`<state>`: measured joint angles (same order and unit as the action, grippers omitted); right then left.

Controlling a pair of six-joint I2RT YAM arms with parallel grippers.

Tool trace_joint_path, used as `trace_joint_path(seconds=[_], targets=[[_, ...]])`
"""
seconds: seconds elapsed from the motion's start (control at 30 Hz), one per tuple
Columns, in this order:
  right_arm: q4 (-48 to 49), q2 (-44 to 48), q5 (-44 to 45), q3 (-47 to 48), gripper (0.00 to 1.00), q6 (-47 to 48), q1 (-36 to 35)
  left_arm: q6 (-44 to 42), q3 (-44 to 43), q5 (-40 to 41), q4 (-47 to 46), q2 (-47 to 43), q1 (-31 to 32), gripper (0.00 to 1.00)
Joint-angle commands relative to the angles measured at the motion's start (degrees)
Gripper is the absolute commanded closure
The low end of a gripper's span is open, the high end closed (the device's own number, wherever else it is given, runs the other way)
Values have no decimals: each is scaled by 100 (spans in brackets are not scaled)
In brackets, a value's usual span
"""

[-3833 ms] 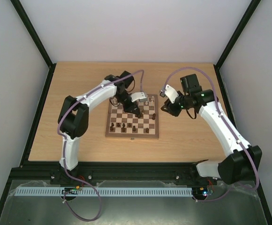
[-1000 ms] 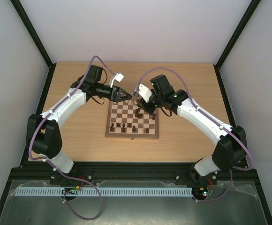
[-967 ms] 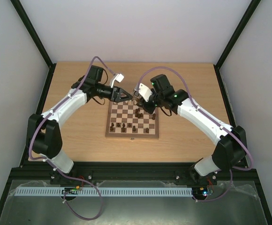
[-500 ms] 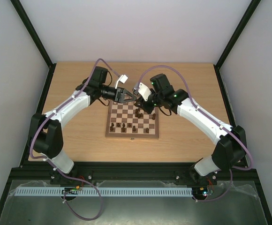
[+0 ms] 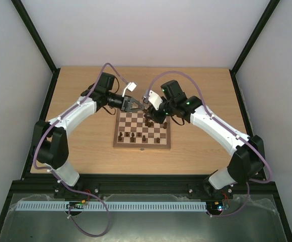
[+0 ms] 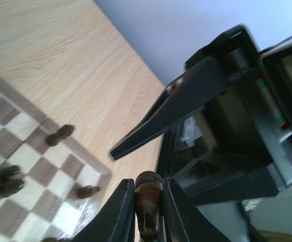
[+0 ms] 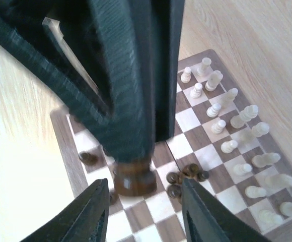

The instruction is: Set up the chess pieces on the board

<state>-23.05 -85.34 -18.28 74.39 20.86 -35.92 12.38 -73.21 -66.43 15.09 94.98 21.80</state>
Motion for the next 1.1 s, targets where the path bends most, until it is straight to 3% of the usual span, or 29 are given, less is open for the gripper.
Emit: trace_joint_path(seconds=[0.0,0.13,0.33,0.73,1.07], targets=[[-647,391,131,-241,55,278,115,-2216,-356,586,1913,-134,-144,90],[-624,1057,53,-974,47,62,443,-4421,-309,1786,3336,-336,19,90],[-570,1262,17,-1408,46,-368,700,-5925,1010,3210,3043,-1442,352,91],[-431,1285,-134,-1537,46,-500,876,-6226,2015,4254,2252,-1589,957,91],[-411,1334,-189,-1600,46,-506,882,-6244,1953,4426,1931,-1125,969,90]])
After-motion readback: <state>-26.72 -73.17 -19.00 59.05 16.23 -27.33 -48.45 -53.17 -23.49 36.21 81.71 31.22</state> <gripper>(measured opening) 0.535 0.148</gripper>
